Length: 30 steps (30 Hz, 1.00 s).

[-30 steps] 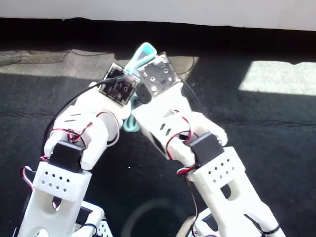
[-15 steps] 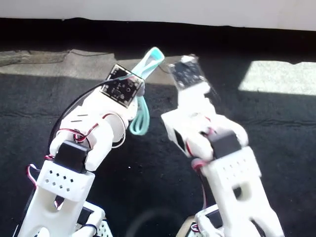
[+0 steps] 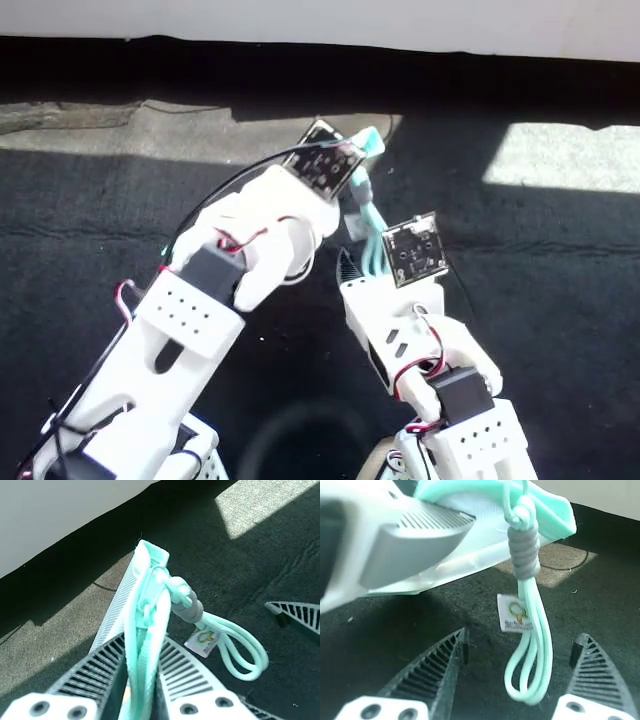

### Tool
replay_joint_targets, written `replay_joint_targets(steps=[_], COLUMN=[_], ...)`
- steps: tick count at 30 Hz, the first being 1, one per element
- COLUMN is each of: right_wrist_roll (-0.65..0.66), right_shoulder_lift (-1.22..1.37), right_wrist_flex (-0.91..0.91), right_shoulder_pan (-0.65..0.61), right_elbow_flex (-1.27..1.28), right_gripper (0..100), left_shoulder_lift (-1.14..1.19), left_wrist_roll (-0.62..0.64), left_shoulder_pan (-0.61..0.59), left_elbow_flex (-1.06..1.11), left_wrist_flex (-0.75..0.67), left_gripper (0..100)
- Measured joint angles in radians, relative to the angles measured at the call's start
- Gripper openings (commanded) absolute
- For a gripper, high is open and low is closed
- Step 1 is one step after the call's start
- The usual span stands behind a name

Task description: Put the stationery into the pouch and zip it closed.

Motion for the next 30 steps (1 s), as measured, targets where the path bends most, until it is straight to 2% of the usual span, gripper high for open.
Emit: replay_joint_targets(steps=[9,16,21,30], right_wrist_roll=[-0.005,-0.173,-0.195,-0.195], right_shoulder_lift=[0.124,0.311,0.408,0.431], right_wrist_flex=[-0.195,-0.203,-0.203,-0.221], right_shoulder_pan=[0.094,0.095,0.066,0.034], right_elbow_flex=[0.006,-0.14,-0.215,-0.285], right_gripper=[31.8,32.0,32.0,32.0], left_shoulder_lift=[0.014,0.014,0.014,0.014], left_wrist_roll=[0.0,0.0,0.0,0.0], left_shoulder_pan=[-0.018,-0.018,-0.018,-0.018], left_elbow_flex=[-0.021,-0.021,-0.021,-0.021], left_wrist_flex=[0.04,0.044,0.044,0.044], left_gripper=[1,1,1,1])
